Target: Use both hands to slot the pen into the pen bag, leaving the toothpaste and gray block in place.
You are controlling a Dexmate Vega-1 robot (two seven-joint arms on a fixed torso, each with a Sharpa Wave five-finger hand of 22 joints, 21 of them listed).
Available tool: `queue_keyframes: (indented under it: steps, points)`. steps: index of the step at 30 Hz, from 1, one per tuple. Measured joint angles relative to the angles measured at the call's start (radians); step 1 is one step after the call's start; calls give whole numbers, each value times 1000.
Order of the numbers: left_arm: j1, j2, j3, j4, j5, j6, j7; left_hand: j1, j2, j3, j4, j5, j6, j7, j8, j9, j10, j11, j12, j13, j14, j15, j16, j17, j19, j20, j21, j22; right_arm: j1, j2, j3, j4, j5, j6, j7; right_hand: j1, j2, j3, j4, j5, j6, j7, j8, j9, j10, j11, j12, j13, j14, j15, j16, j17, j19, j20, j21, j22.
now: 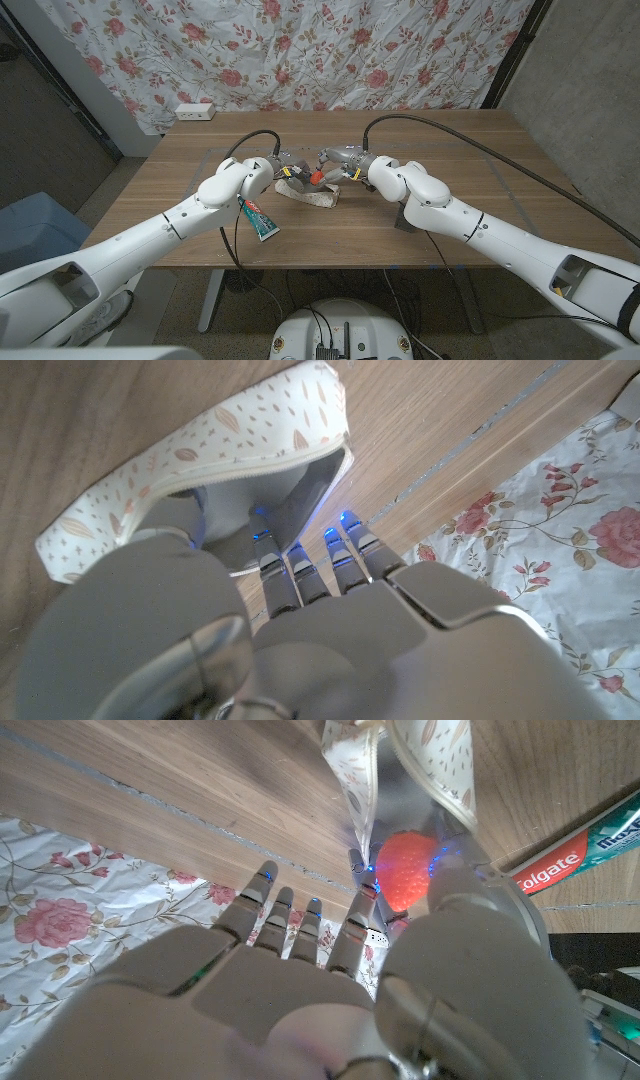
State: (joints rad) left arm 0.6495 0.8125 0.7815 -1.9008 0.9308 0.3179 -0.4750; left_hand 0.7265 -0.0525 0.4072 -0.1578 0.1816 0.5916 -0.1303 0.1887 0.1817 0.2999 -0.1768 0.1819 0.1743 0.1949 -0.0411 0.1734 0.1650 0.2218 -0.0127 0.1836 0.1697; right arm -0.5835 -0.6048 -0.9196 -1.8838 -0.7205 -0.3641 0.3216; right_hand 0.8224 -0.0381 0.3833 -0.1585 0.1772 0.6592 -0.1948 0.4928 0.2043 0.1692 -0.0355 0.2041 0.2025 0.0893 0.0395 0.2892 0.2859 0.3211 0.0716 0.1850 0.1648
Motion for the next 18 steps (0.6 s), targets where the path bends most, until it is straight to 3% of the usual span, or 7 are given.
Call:
queue_keyframes:
  steps: [7, 18]
  points:
    - [6, 3, -4, -4, -1, 1, 2, 0, 0, 0, 0, 0, 0, 0, 0, 0, 0, 0, 0, 0, 0, 0, 0, 0, 0, 0, 0, 0, 1, 2, -4, -7, -4, -4, 9, -10, -26, -12, 2, 0, -49, 11, -26, 1, -16, 16, -5, 0, -5, 5, -8, 0, -7, 7, 0, 0]
    - [11, 5, -7, -4, -7, -2, 13, -4, 4, -4, -4, 0, 0, 0, 0, 0, 0, 0, 0, 0, 0, 0, 0, 0, 0, 0, 0, 0, -2, 4, -4, -20, -9, -22, 16, -21, -37, -20, 1, 0, -90, 23, -43, 1, -21, 32, -8, 0, -13, 12, -12, 0, -13, 13, 0, 0]
